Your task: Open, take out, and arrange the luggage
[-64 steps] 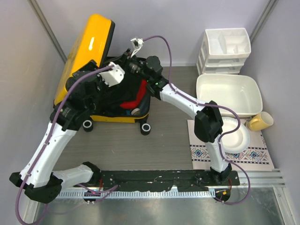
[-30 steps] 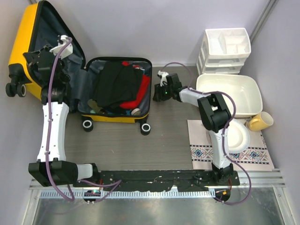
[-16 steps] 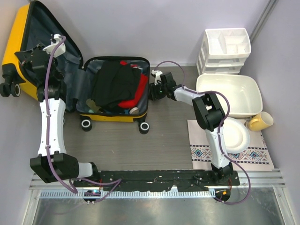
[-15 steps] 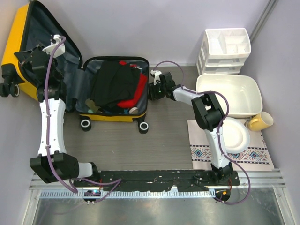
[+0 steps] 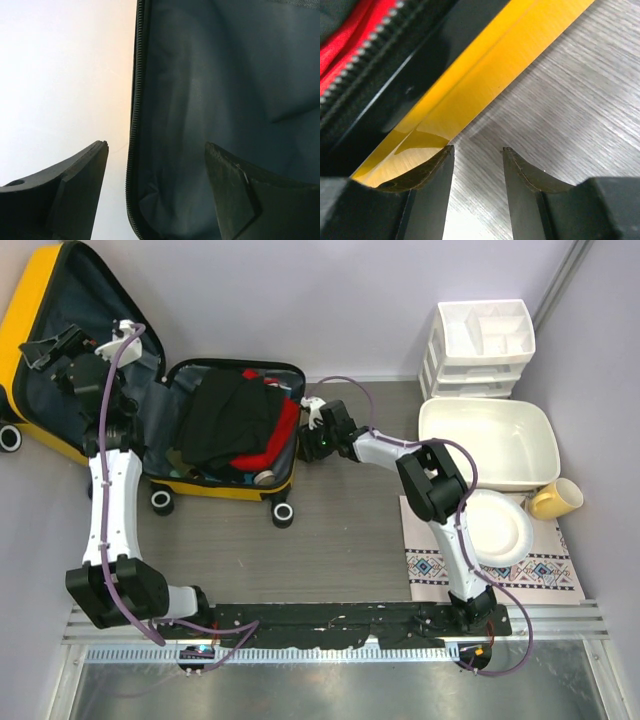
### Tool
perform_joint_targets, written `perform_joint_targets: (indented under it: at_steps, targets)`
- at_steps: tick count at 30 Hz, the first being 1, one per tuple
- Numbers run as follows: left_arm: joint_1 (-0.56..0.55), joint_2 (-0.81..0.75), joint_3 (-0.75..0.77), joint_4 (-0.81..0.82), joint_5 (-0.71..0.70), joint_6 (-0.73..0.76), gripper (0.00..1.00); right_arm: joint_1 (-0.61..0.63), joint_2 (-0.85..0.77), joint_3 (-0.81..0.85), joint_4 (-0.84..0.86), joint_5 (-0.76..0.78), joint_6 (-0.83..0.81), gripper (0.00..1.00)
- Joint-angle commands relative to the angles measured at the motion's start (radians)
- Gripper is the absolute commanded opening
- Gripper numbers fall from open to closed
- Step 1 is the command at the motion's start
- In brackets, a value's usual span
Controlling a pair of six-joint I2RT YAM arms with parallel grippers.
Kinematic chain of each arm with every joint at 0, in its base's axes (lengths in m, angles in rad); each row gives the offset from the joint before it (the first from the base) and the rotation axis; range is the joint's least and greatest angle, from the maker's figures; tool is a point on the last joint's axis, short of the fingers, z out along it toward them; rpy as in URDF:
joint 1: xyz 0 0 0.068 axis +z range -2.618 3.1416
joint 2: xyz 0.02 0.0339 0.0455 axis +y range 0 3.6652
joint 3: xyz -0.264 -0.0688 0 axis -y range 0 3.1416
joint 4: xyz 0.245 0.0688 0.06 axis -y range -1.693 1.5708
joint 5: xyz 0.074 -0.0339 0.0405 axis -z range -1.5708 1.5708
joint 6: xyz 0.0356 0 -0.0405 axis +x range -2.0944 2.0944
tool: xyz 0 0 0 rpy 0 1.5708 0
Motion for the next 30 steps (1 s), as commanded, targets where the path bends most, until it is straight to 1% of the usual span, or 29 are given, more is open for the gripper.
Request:
perform_joint_targets:
  at_steps: [1, 2, 3, 4, 5, 6, 7, 8, 9, 10, 11, 12, 14, 15, 19, 20, 21, 23, 24, 25, 26, 27, 28, 30]
  targets:
    - [0.007, -0.001, 0.049, 0.035, 0.012, -0.037, 0.82, 0.058, -0.099, -0.024, 0.128, -0.124, 0.041, 0.51]
    - [0.007, -0.003, 0.059, 0.027, 0.012, -0.045, 0.85, 0.053, -0.106, -0.034, 0.123, -0.121, 0.036, 0.51]
    - [0.009, -0.007, 0.084, 0.015, 0.014, -0.062, 0.86, 0.049, -0.116, -0.054, 0.111, -0.116, 0.031, 0.51]
    - [0.006, -0.01, 0.102, -0.04, 0.027, -0.088, 0.87, 0.044, -0.125, -0.064, 0.105, -0.115, 0.028, 0.51]
    - [0.004, -0.015, 0.124, -0.083, 0.037, -0.153, 0.88, 0.03, -0.146, -0.074, 0.102, -0.113, 0.025, 0.51]
    - [-0.004, -0.019, 0.168, -0.126, 0.044, -0.184, 0.88, 0.024, -0.16, -0.091, 0.093, -0.104, 0.025, 0.52]
    - [-0.007, -0.032, 0.188, -0.229, 0.075, -0.212, 0.89, 0.016, -0.174, -0.097, 0.086, -0.097, 0.018, 0.53]
    - [-0.014, -0.039, 0.204, -0.268, 0.084, -0.264, 0.93, 0.003, -0.201, -0.104, 0.08, -0.09, 0.013, 0.54]
    - [-0.034, -0.049, 0.222, -0.301, 0.095, -0.283, 0.94, -0.007, -0.217, -0.107, 0.062, -0.086, 0.008, 0.54]
    - [-0.045, -0.07, 0.231, -0.394, 0.113, -0.303, 0.96, -0.014, -0.231, -0.105, 0.051, -0.072, 0.004, 0.55]
    - [-0.057, -0.081, 0.237, -0.436, 0.145, -0.322, 0.98, -0.02, -0.252, -0.107, 0.045, -0.064, 0.002, 0.56]
    - [-0.086, -0.092, 0.251, -0.529, 0.164, -0.373, 0.99, -0.039, -0.289, -0.105, 0.01, -0.061, 0.004, 0.57]
    - [-0.117, -0.119, 0.263, -0.609, 0.214, -0.419, 1.0, -0.059, -0.335, -0.104, -0.018, -0.04, -0.007, 0.58]
    - [-0.146, -0.125, 0.27, -0.684, 0.228, -0.482, 1.0, -0.077, -0.379, -0.096, -0.058, -0.034, -0.012, 0.59]
    - [-0.185, -0.145, 0.305, -0.899, 0.411, -0.632, 0.99, -0.141, -0.481, -0.075, -0.193, 0.02, -0.035, 0.65]
    - [-0.197, -0.15, 0.305, -0.93, 0.46, -0.657, 1.0, -0.155, -0.501, -0.067, -0.266, 0.037, -0.051, 0.66]
    - [-0.229, -0.151, 0.303, -0.971, 0.475, -0.719, 1.0, -0.19, -0.525, -0.053, -0.308, 0.057, -0.061, 0.68]
    - [-0.24, -0.148, 0.303, -1.026, 0.55, -0.764, 1.0, -0.226, -0.554, -0.051, -0.413, 0.118, -0.085, 0.68]
    - [-0.241, -0.15, 0.296, -1.052, 0.628, -0.795, 1.0, -0.247, -0.567, -0.062, -0.444, 0.129, -0.111, 0.68]
    - [-0.24, -0.151, 0.282, -1.054, 0.662, -0.844, 1.0, -0.298, -0.597, -0.068, -0.469, 0.135, -0.117, 0.68]
    - [-0.24, -0.15, 0.255, -1.06, 0.696, -0.865, 0.99, -0.321, -0.611, -0.079, -0.51, 0.135, -0.128, 0.68]
    - [-0.243, -0.141, 0.242, -1.085, 0.774, -0.875, 1.0, -0.342, -0.625, -0.102, -0.527, 0.137, -0.148, 0.68]
    - [-0.245, -0.135, 0.228, -1.088, 0.794, -0.916, 1.0, -0.391, -0.646, -0.113, -0.539, 0.135, -0.157, 0.68]
    - [-0.245, -0.093, 0.198, -1.085, 0.843, -0.973, 0.99, -0.434, -0.659, -0.145, -0.567, 0.129, -0.176, 0.7]
